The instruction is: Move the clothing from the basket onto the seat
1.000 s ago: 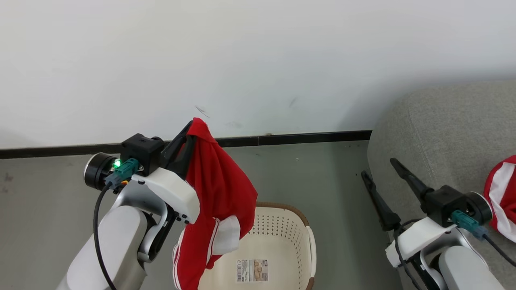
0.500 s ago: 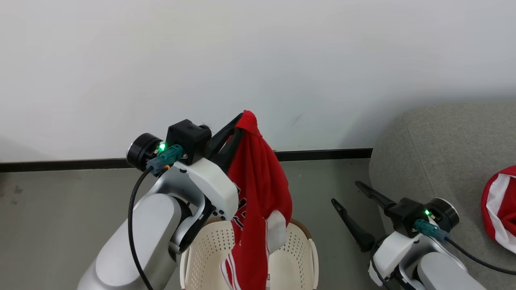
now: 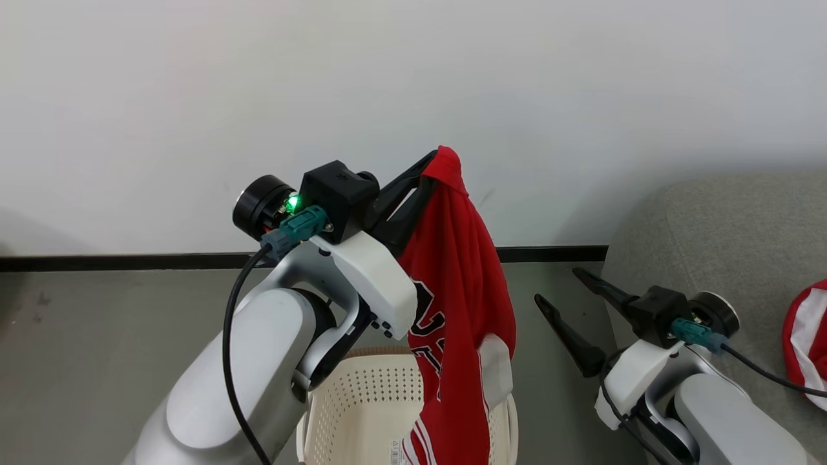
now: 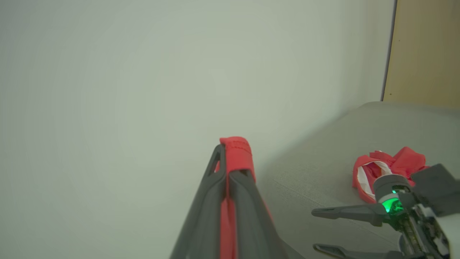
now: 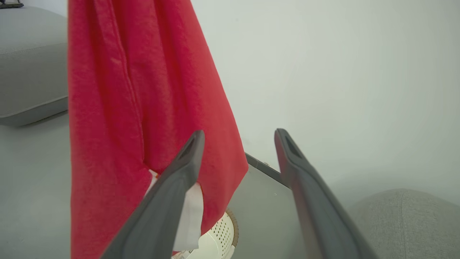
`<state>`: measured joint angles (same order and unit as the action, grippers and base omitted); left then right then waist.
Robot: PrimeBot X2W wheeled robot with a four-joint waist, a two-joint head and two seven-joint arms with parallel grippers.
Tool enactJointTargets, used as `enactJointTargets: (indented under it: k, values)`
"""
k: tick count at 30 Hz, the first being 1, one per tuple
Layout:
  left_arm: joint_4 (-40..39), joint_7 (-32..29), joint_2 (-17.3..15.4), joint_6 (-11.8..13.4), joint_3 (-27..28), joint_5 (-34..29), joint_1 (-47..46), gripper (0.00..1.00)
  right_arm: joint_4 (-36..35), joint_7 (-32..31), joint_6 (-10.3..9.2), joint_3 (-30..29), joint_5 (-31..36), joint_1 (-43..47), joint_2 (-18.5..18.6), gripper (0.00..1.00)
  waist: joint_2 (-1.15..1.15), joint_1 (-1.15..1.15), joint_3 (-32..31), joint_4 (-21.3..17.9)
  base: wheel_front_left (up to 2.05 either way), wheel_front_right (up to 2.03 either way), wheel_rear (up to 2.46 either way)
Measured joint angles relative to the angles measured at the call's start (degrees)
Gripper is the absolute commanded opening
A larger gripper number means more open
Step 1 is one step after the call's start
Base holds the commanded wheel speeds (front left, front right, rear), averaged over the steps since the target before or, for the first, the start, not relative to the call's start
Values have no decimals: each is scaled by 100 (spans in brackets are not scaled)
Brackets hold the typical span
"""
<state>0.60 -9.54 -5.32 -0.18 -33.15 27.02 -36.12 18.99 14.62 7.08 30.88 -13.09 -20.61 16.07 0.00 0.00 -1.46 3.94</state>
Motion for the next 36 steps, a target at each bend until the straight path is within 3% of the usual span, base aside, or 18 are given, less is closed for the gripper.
enactJointTargets:
  k: [14, 29, 30, 32, 33, 34, 36]
  values:
    - [-319, -183, 69, 1, -102, 23, -103, 0, 474, 0, 0, 1090, -553, -694, -4, 100, 0, 0, 38, 267, 0, 0, 0]
    - [-573, -258, 137, 12, -265, 24, -108, 0, 1137, 0, 0, 1874, -1022, -1388, -145, 100, 0, 0, 114, 640, 0, 0, 0]
    - [-590, -258, 145, 12, -275, 25, -108, 0, 1144, 0, 0, 1901, -1045, -1430, -151, 94, 0, 0, 120, 666, 0, 0, 0]
    - [-631, -267, 148, 13, -290, 34, -108, 0, 1169, 0, 0, 1961, -1068, -1523, -179, 43, 0, 0, 131, 715, 0, 0, 0]
    - [-653, -285, 151, 13, -299, 56, -108, 0, 1168, 0, 0, 2011, -1068, -1563, -182, 30, 0, 0, 137, 737, 0, 0, 0]
    - [-676, -299, 152, 20, -308, 82, -108, 0, 1169, 0, 0, 2053, -1068, -1603, -191, 0, 0, 0, 144, 758, 0, 0, 0]
    - [-709, -299, 158, 21, -330, 82, -108, 0, 1170, 0, 0, 2059, -1068, -1634, -207, 0, 0, 0, 156, 799, 0, 0, 0]
